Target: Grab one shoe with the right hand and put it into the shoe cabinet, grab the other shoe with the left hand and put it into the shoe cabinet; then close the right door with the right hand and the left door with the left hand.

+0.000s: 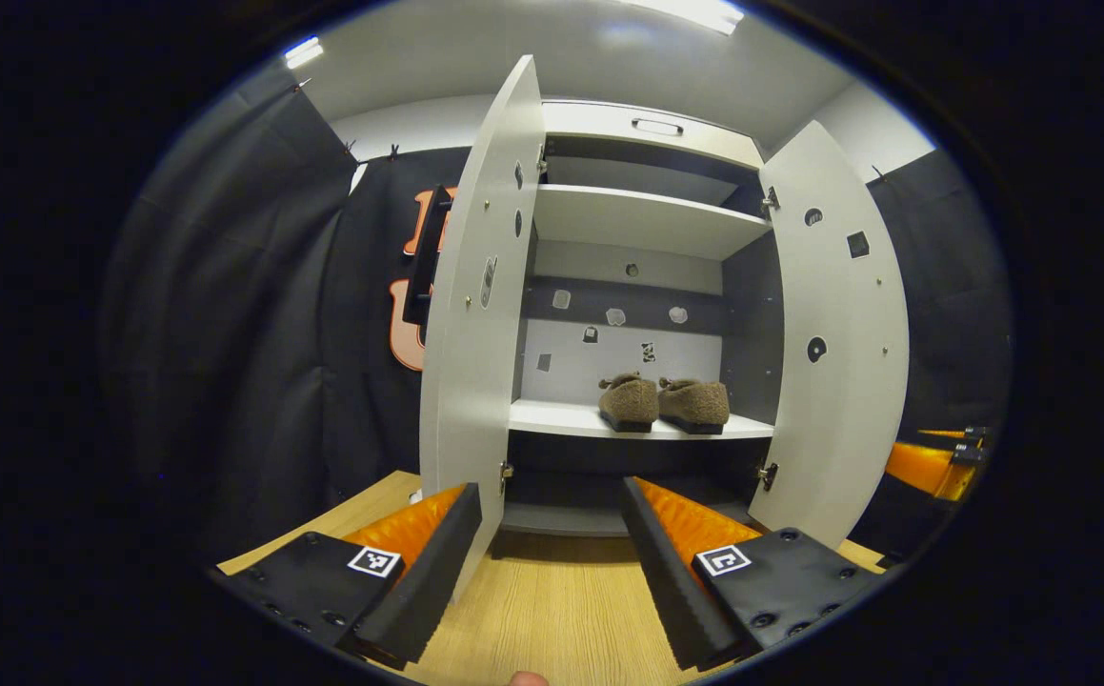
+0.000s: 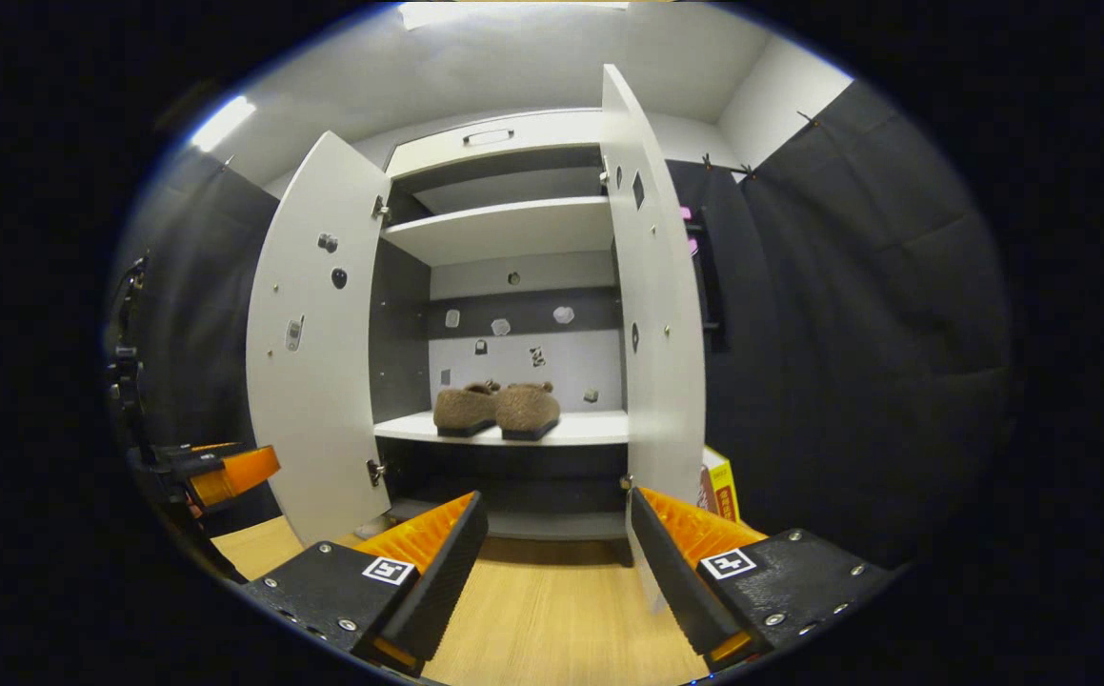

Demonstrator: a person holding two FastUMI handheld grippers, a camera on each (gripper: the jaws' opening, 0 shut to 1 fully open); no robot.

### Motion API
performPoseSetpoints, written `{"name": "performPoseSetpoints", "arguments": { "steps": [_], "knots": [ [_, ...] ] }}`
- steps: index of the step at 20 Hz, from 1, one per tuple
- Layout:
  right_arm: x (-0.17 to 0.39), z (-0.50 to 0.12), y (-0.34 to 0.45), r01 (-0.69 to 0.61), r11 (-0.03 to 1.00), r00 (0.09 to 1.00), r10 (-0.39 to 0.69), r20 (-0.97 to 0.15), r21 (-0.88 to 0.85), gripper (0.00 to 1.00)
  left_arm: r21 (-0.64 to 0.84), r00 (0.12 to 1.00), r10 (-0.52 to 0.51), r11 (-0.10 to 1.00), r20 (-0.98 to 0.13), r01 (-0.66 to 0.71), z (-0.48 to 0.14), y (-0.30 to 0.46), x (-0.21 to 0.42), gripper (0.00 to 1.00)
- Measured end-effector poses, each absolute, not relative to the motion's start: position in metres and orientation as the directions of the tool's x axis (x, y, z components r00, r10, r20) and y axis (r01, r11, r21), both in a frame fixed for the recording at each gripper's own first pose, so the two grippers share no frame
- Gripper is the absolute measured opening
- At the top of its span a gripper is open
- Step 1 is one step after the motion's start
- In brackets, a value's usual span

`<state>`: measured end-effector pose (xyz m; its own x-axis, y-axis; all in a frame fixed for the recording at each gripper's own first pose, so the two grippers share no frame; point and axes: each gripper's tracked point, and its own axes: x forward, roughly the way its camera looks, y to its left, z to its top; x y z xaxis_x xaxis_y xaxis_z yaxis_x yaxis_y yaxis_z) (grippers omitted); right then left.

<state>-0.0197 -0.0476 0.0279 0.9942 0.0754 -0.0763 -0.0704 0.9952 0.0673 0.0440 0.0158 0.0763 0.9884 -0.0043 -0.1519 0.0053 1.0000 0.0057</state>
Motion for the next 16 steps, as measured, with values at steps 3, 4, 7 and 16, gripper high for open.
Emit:
{"name": "performPoseSetpoints", "arguments": {
  "steps": [3,4,7,16],
  "knots": [
    [-0.006,0.078,-0.101,-0.004,1.000,1.000,0.004,-0.002,-0.006,0.93,0.034,0.990,-0.003,0.999,-0.140,0.008,0.078,0.012,0.040,0.97],
    [-0.001,0.098,-0.118,0.022,0.999,0.999,-0.021,0.025,-0.025,0.93,0.038,0.991,-0.008,0.999,-0.134,0.013,0.080,0.008,0.038,0.99],
    [0.017,0.146,-0.166,0.095,0.995,0.993,-0.093,0.065,-0.025,0.93,0.004,0.989,-0.044,0.999,-0.139,0.045,0.079,-0.006,0.035,0.96],
    [0.101,0.159,-0.229,0.137,0.990,0.991,-0.137,-0.001,-0.027,0.93,0.000,0.991,-0.046,0.999,-0.126,0.046,0.082,-0.005,0.030,0.97]
  ]
}}
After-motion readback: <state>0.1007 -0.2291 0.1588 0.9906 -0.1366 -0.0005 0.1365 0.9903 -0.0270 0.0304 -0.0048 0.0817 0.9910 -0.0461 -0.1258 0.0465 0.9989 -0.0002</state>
